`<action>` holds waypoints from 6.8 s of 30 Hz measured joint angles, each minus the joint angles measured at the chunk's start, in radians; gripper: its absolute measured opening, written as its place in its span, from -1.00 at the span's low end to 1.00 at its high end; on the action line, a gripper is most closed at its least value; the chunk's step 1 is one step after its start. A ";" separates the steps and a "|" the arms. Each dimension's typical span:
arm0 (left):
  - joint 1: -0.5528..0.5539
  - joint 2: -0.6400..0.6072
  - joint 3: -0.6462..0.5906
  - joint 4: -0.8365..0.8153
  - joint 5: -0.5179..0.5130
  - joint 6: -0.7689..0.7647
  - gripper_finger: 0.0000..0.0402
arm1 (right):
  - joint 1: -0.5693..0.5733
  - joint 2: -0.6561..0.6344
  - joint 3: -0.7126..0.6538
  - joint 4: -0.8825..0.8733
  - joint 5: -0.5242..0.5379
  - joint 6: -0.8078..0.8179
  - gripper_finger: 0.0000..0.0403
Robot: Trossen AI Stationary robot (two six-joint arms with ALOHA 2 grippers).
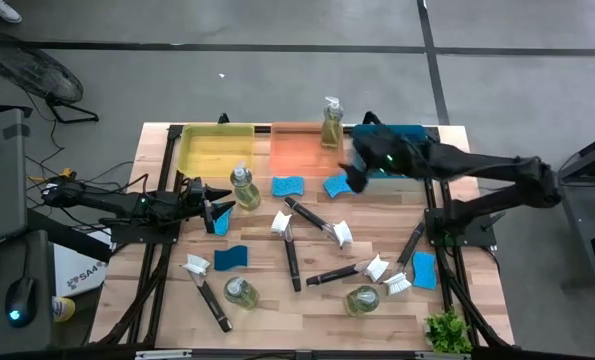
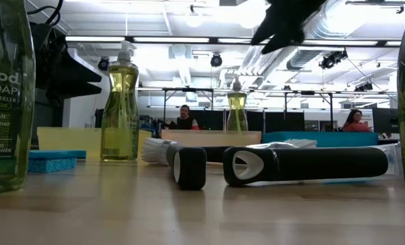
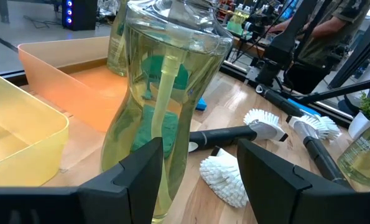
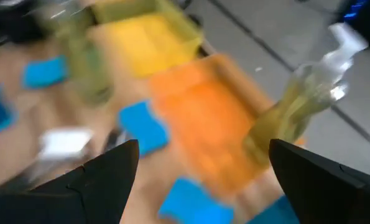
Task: Pick & Place Kitchen Sink Supplies
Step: Put the transparent soap dispenser into the orange bin
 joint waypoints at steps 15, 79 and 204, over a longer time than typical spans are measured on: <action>0.000 0.000 0.000 0.000 0.000 0.000 0.01 | 0.648 -0.236 -0.169 -0.320 -0.071 0.369 0.75; 0.000 0.000 0.000 0.000 0.000 0.000 0.01 | 0.961 0.151 -0.388 0.730 0.032 0.150 0.37; 0.000 0.000 0.000 0.000 0.000 0.000 0.01 | -0.133 0.530 0.047 0.392 0.528 0.581 0.46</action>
